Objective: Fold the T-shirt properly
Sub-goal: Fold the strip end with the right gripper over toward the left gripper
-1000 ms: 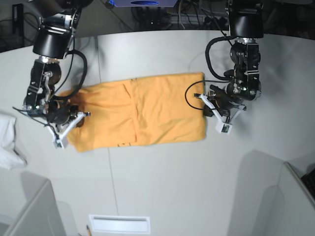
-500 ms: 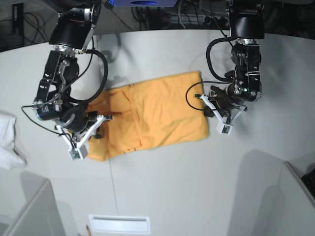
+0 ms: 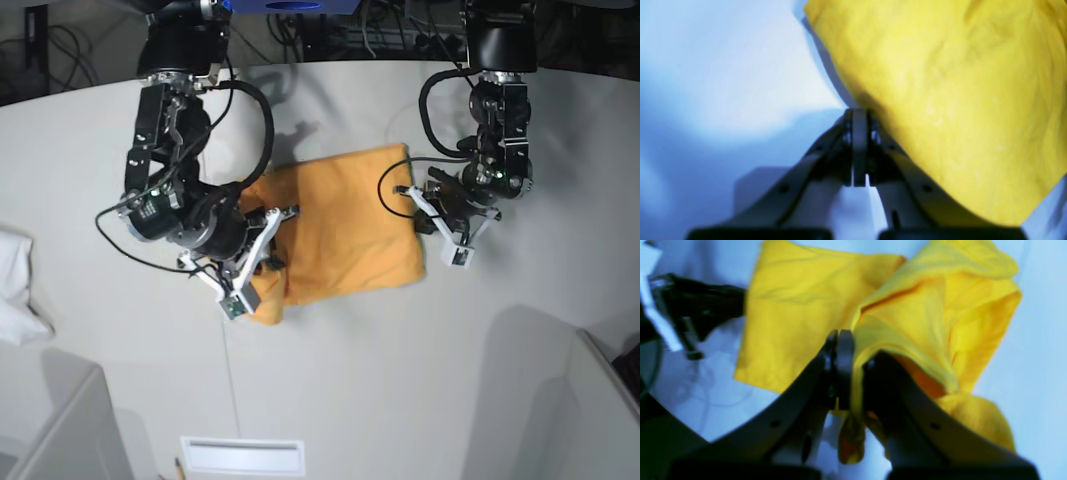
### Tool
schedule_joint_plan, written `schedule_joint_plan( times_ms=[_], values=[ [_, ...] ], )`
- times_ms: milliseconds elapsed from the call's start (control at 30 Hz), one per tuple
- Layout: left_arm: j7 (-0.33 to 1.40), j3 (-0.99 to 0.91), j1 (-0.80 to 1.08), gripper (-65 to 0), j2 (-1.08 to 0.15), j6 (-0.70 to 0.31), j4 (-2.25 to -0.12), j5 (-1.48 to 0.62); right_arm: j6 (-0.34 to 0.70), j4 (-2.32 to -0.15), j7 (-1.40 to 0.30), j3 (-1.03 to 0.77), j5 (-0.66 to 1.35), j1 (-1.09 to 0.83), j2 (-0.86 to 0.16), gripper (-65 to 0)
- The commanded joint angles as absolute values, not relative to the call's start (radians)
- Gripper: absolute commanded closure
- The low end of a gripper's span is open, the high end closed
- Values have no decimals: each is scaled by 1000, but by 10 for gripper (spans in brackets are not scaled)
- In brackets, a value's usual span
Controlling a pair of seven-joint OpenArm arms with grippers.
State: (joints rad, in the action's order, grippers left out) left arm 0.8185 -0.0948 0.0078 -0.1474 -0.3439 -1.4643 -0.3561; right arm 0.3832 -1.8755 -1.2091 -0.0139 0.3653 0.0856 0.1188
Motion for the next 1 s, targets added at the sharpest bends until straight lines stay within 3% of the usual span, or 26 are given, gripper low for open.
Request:
schedule_joint_plan(
  times_ms=[0,433,533,700,967],
  values=[
    [835,-96,4,0,-153,-349,-1477,-351,386,-1894,-1190,-2,378,104,125,0],
    [835,-94,27,0,-151,-349,-1478,-351,386,-1962,-1145,163,374,67,127,0],
    [835,-94,30,0,-151,-349,-1488,-351,358,-1951,-1064,228,372,39,127,0],
    [835,-96,58,0,-153,-349,-1535,-351,303,-1865,-963,315,372,35,119,0],
    [837,-107,79,0,-154,-349,-1564,-351,303,-1690,-897,320,372,67,122,0]
  ],
)
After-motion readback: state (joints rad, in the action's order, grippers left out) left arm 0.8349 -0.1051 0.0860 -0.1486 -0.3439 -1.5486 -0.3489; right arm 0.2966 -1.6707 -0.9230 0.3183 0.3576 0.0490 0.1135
